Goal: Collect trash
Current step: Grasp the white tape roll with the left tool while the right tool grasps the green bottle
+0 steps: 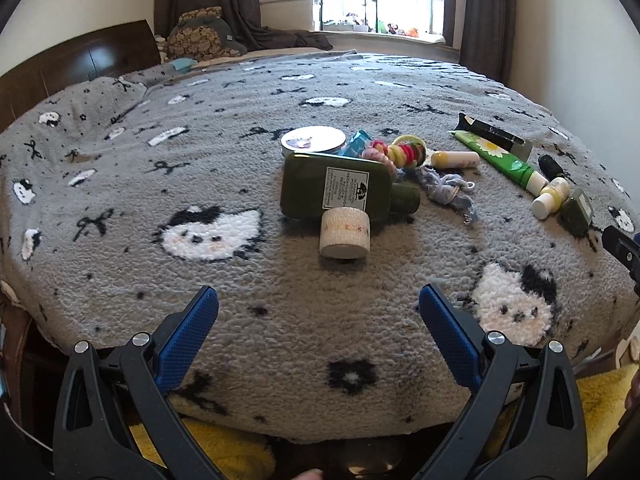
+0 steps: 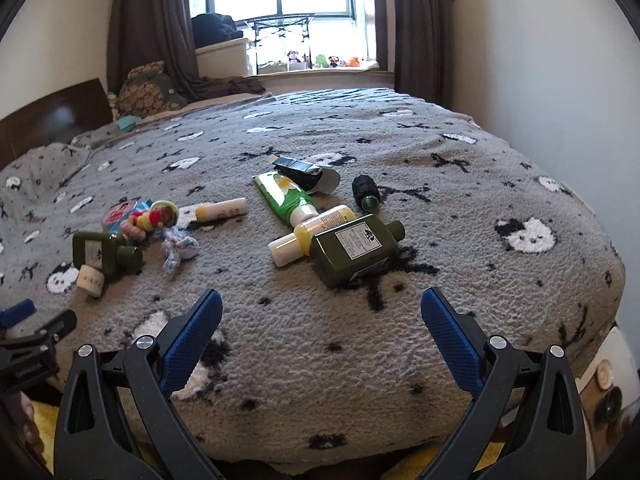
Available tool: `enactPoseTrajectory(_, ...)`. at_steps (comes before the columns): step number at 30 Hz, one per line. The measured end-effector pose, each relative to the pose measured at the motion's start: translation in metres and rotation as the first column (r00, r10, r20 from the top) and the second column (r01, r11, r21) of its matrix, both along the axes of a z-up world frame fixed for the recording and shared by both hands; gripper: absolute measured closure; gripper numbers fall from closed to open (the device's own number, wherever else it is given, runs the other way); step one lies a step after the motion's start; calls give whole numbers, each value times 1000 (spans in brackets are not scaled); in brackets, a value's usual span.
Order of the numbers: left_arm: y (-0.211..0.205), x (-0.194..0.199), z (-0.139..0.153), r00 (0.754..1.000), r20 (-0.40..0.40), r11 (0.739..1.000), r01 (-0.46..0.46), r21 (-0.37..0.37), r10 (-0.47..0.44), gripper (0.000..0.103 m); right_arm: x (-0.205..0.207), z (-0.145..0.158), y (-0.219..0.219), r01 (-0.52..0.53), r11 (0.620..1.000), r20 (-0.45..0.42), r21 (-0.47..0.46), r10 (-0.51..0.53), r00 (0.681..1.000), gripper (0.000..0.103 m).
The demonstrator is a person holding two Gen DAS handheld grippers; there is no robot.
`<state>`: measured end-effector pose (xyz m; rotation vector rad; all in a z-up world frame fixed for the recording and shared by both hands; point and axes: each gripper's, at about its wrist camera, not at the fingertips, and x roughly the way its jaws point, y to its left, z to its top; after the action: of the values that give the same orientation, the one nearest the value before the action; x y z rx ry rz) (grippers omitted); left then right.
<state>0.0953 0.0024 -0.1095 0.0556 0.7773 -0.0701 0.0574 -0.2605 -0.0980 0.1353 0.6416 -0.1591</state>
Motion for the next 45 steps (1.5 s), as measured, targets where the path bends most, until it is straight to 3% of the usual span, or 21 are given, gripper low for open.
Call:
enactPoseTrajectory(10, -5, 27, -17, 999, -19, 998, 33, -45, -34, 10, 43, -30, 6, 22, 1000, -59, 12, -21, 998, 4)
enactPoseTrajectory(20, -4, 42, -23, 999, -22, 998, 37, -53, -38, 25, 44, -34, -11, 56, 998, -63, 12, -55, 996, 4)
enactPoseTrajectory(26, -4, 48, -24, 999, -18, 998, 31, -60, -33, 43, 46, -35, -30, 87, 996, -63, 32, -85, 994, 14)
enactPoseTrajectory(38, -12, 57, -27, 998, -24, 997, 59, -53, -60, 62, 83, -38, -39, 70, 997, -91, 17, -68, 994, 14)
enactPoseTrajectory(42, -7, 59, -27, 998, -25, 995, 57, -85, -60, 71, 83, -43, -34, 46, 999, -96, 15, -44, 994, 29)
enactPoseTrajectory(45, -1, 60, -27, 997, -26, 992, 63, -110, -66, 72, 82, -41, -32, 36, 999, -89, 9, -35, 995, 29)
